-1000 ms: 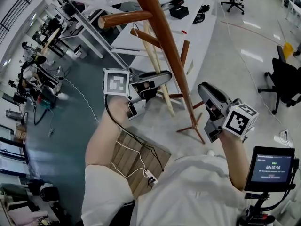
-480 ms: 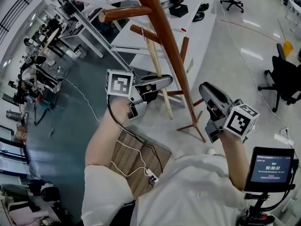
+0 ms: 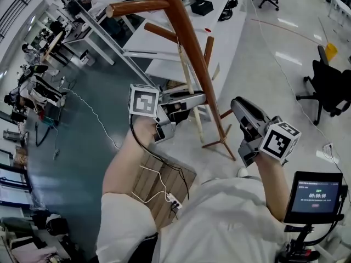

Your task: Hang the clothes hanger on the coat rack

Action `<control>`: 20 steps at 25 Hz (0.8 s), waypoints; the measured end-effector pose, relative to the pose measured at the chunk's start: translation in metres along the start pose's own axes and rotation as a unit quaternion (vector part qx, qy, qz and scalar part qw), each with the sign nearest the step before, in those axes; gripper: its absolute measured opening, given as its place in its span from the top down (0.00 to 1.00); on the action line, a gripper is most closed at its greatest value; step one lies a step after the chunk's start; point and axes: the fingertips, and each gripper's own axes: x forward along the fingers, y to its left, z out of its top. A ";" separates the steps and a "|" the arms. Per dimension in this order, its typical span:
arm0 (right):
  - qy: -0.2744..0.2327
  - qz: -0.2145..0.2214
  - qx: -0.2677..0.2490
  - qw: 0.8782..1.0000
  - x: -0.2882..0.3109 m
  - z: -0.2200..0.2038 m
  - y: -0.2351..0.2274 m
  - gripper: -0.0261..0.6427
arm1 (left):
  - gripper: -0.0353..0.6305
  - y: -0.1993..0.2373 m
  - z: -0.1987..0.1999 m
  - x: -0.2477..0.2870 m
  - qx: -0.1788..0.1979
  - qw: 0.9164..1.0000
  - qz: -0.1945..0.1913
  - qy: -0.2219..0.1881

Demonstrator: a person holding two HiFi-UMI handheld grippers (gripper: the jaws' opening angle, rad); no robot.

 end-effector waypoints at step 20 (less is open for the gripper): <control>0.014 0.006 0.003 1.000 -0.032 -0.022 -0.016 0.82 | 0.55 -0.011 -0.003 -0.007 0.016 0.984 -0.029 -0.174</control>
